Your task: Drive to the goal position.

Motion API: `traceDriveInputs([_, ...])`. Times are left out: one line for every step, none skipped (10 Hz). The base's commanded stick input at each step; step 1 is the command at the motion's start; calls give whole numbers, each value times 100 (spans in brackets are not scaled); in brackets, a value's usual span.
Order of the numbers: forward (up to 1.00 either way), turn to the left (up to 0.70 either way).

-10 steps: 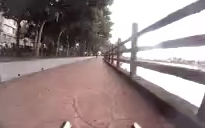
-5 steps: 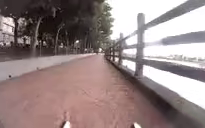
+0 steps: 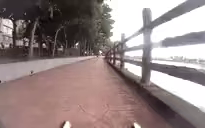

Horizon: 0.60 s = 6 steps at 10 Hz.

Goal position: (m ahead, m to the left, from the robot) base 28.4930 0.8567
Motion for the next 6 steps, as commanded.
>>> traceDriveInputs([70, 16])
traceDriveInputs([70, 35])
traceDriveInputs([70, 31])
traceDriveInputs([70, 15])
traceDriveInputs([70, 0])
traceDriveInputs([70, 0])
